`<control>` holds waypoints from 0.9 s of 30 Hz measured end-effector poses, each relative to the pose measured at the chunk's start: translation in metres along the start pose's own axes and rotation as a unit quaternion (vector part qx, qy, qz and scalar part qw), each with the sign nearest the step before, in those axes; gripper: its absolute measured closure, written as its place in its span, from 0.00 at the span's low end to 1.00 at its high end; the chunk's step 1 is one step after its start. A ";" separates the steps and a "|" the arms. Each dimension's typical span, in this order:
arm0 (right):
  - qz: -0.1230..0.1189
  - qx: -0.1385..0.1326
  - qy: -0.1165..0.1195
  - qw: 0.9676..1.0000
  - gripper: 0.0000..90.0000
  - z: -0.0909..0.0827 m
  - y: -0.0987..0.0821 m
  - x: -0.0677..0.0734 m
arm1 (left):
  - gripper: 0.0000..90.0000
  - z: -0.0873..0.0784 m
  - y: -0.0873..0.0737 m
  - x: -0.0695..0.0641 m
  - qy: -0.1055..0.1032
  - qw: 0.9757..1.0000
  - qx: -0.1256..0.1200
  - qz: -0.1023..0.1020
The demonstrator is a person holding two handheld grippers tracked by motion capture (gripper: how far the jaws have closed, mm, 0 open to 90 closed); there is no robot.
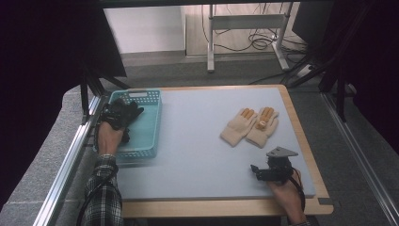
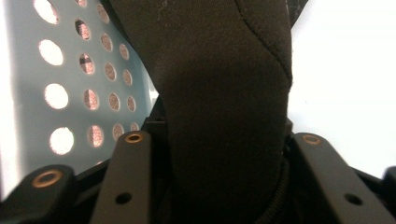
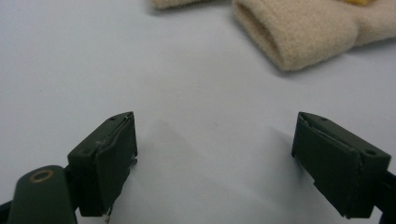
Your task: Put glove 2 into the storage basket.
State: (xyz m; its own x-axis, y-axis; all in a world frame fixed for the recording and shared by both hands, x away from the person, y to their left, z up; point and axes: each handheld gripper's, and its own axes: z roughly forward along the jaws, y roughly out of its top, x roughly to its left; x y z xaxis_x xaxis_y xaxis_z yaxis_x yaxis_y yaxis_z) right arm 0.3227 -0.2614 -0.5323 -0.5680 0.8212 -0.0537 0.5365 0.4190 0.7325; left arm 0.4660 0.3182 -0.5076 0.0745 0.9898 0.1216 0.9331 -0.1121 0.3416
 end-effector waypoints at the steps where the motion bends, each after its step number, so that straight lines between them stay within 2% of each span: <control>1: 0.000 0.000 0.000 1.000 0.15 0.000 0.000 0.000 | 0.61 0.002 0.000 0.000 0.008 1.000 -0.001 0.005; 2: 0.000 0.000 0.000 1.000 0.15 0.000 0.000 0.000 | 0.58 0.003 0.000 0.000 0.015 1.000 0.001 0.009; 4: 0.000 0.000 0.000 1.000 0.15 0.000 0.000 0.000 | 0.52 0.003 0.001 -0.002 0.015 1.000 0.003 0.020; 5: 0.000 0.000 0.000 1.000 0.15 0.000 0.000 0.000 | 0.45 0.003 0.001 -0.002 0.015 1.000 0.003 0.020; 6: 0.000 0.000 0.000 1.000 0.15 0.000 0.000 0.000 | 0.36 0.003 0.002 -0.007 0.021 0.999 0.007 0.038; 7: 0.000 0.000 0.000 1.000 0.15 0.000 0.000 0.000 | 0.29 0.002 0.002 -0.009 0.016 0.999 0.009 0.043; 9: 0.000 0.000 0.000 1.000 0.15 0.000 0.000 0.000 | 0.27 0.001 0.002 -0.009 0.010 0.999 0.008 0.042; 10: 0.000 0.000 0.000 1.000 0.15 0.000 0.000 0.000 | 0.16 -0.002 0.002 -0.007 0.003 0.999 0.005 0.037; 12: 0.000 0.000 0.000 1.000 0.15 0.000 0.000 0.000 | 0.11 -0.008 0.001 -0.006 0.000 0.999 -0.004 0.037; 14: 0.000 0.000 0.000 1.000 0.15 0.000 0.000 0.000 | 0.08 -0.015 0.000 -0.003 -0.007 0.999 -0.014 0.033; 18: 0.000 0.000 0.000 1.000 0.15 0.000 0.000 0.000 | 0.05 -0.031 -0.003 0.004 -0.039 0.998 -0.045 0.014; 19: 0.000 0.000 0.000 1.000 0.15 0.000 0.000 0.000 | 0.04 -0.031 -0.003 0.004 -0.039 0.998 -0.045 0.014; 20: 0.000 0.000 0.000 1.000 0.15 0.000 0.000 0.000 | 0.04 -0.035 -0.003 0.005 -0.051 0.997 -0.055 0.010; 21: 0.000 0.000 0.000 1.000 0.15 0.000 0.000 0.000 | 0.04 -0.040 -0.005 0.007 -0.074 0.995 -0.068 0.002; 22: 0.000 0.000 0.000 1.000 0.15 0.000 0.000 0.000 | 0.04 -0.042 -0.006 0.008 -0.085 0.994 -0.075 0.001; 24: 0.000 0.000 0.000 1.000 0.15 0.000 0.000 0.000 | 0.04 -0.045 -0.008 0.007 -0.102 0.991 -0.087 -0.001; 25: 0.000 0.000 0.000 1.000 0.15 0.000 0.000 0.000 | 0.03 -0.047 -0.009 0.006 -0.108 0.990 -0.092 0.004; 26: 0.000 0.000 0.000 1.000 0.15 0.000 0.000 0.000 | 0.03 -0.047 -0.009 0.006 -0.108 0.990 -0.092 0.004; 27: 0.000 0.000 0.000 1.000 0.15 0.000 0.000 0.000 | 0.03 -0.050 -0.011 0.004 -0.122 0.986 -0.110 0.008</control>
State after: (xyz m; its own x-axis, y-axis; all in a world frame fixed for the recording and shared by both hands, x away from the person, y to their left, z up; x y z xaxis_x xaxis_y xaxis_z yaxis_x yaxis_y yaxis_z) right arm 0.3225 -0.2613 -0.5323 -0.5679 0.8213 -0.0544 0.5364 0.4195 0.7324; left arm 0.4380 0.3186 -0.4639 0.1957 0.9765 -0.0905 0.8347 -0.1174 0.5381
